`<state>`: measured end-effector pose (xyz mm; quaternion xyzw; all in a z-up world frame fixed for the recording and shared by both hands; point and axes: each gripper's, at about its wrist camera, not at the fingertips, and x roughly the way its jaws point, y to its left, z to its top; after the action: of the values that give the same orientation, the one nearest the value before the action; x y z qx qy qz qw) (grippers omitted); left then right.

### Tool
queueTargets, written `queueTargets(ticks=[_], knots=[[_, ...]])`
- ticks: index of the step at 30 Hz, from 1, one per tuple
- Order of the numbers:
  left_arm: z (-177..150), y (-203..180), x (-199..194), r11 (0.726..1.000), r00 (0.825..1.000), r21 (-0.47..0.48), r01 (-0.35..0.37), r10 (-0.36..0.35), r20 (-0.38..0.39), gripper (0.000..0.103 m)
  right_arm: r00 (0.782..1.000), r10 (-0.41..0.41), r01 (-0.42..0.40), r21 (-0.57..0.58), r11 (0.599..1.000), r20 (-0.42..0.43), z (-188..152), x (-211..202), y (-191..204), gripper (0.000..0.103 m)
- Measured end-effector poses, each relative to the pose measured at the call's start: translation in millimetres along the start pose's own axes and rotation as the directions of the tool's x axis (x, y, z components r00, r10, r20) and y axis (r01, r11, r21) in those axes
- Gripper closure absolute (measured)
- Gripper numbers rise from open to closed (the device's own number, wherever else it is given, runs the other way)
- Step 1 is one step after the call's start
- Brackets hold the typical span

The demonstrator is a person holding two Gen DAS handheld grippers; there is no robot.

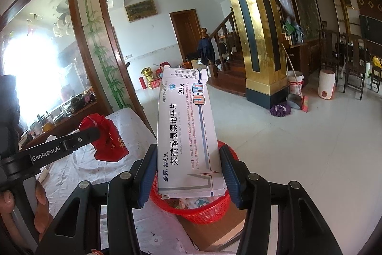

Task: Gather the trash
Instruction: 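Hold the red bag and white box in both tools over the basket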

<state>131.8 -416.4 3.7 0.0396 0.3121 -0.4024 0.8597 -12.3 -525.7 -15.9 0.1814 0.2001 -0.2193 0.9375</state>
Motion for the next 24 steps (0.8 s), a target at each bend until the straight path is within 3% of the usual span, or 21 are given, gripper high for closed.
queueTargets(ticks=[9, 24], knots=[[0, 1, 29, 0.999, 0.999, -0.017, 0.033, -0.034, -0.036, 0.083, 1.0, -0.002, 0.002, 0.016, 1.0, -0.022, 2, 21, -7, 0.048], [-13, 4, 109, 0.999, 0.985, -0.013, 0.033, -0.035, -0.172, 0.083, 0.99, 0.048, -0.034, 0.104, 0.994, -0.134, -10, 85, -27, 0.047]])
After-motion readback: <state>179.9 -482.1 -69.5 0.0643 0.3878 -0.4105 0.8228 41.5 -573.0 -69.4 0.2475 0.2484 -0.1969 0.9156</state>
